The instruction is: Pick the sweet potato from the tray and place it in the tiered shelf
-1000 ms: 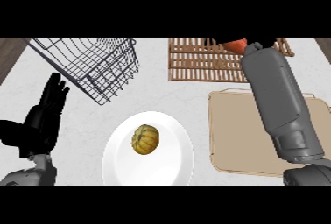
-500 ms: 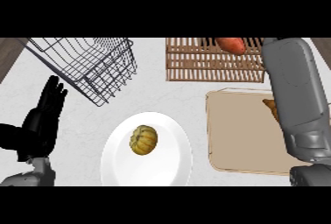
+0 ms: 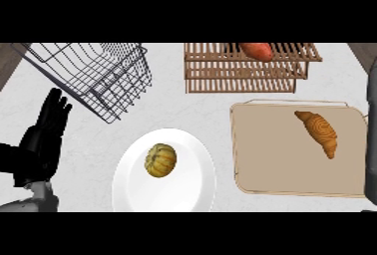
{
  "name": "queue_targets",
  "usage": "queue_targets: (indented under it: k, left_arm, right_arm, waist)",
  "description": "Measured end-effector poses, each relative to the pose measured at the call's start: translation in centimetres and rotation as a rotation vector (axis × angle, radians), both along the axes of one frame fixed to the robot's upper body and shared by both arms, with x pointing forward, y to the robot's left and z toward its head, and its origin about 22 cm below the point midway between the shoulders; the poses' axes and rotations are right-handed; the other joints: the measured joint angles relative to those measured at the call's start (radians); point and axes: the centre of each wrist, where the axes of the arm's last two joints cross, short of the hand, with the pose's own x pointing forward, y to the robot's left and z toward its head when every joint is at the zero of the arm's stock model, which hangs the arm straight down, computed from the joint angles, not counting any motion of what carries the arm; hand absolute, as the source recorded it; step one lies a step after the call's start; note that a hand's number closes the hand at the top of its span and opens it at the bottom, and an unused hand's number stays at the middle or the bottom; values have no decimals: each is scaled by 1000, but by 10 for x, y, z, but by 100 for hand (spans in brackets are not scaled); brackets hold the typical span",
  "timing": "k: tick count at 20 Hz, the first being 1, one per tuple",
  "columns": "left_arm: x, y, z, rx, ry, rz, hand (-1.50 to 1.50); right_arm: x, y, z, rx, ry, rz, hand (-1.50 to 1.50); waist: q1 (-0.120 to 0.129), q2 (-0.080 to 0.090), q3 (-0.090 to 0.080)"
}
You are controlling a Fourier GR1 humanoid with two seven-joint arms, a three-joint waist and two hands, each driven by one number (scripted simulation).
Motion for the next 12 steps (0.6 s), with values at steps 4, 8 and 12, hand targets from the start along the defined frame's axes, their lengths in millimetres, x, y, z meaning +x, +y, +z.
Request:
queue_targets:
  k: [4,8,12]
  left_arm:
    - [4,-4,4,3,-3,6,0]
    - [2,-5,1,-1,-4,1,0]
    - [2,-11,1,0,-7,-8,0]
  right_arm:
    - [-38,-42,3,23,7,-15,-150]
    - [-80,-80,7,38,4,0,-150]
    - [-111,-101,6,35,-4,24,-150]
  waist:
    - [-3,1,0]
    - [0,2,0]
    - [9,5,0]
